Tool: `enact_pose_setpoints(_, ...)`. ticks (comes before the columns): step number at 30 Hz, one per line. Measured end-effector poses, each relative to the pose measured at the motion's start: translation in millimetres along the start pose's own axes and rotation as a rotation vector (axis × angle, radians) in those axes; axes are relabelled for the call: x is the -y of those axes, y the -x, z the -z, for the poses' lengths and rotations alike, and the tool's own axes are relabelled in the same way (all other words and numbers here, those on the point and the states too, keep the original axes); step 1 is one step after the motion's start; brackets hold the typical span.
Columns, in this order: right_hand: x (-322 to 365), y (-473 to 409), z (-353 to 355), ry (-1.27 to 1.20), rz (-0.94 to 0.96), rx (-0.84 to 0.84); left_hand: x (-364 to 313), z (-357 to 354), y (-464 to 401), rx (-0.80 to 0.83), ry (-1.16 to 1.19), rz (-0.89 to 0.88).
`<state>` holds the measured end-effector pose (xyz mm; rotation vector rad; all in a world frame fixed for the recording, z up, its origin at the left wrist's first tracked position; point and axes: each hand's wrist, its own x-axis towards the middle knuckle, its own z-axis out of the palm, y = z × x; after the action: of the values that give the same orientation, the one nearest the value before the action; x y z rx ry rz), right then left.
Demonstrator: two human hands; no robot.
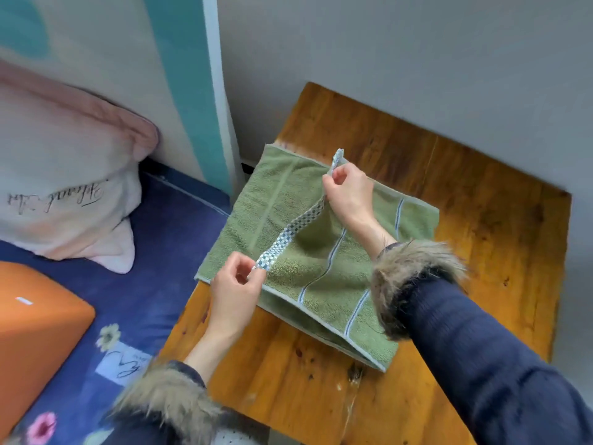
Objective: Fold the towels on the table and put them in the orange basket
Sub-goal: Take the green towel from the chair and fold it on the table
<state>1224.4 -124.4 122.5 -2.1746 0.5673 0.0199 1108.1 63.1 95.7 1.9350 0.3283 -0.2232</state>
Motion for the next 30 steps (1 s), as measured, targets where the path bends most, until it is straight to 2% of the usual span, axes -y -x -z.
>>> enact_pose_setpoints(2,2,-8,-19,0.0,-0.051,0.016,17,6,-11,-0.001,-0.085,0.07)
enact_pose_setpoints(5,-11,-13,-37,0.086,-0.07,0.013,42,6,-24,0.106,-0.247,0.088)
enact_pose_setpoints(7,-31,-10,-37,0.376,0.066,0.047,53,2,-29,0.169,-0.345,0.038)
enact_pose_setpoints(9,-59,-4,-29,0.716,0.225,0.169,58,-2,-32,0.191,-0.449,-0.027)
enact_pose_setpoints(11,-83,-1,-15,0.842,0.245,0.257,61,-6,-33,0.19,-0.537,-0.07)
enact_pose_setpoints(17,-115,-3,4,0.801,0.114,0.352,56,-17,-34,0.186,-0.684,-0.091)
enact_pose_setpoints(26,-147,35,28,0.716,-0.147,0.174,30,-42,-61,0.381,-0.724,-0.227)
enact_pose_setpoints(30,-171,68,57,0.66,-0.294,0.127,15,-66,-74,0.558,-0.726,-0.291)
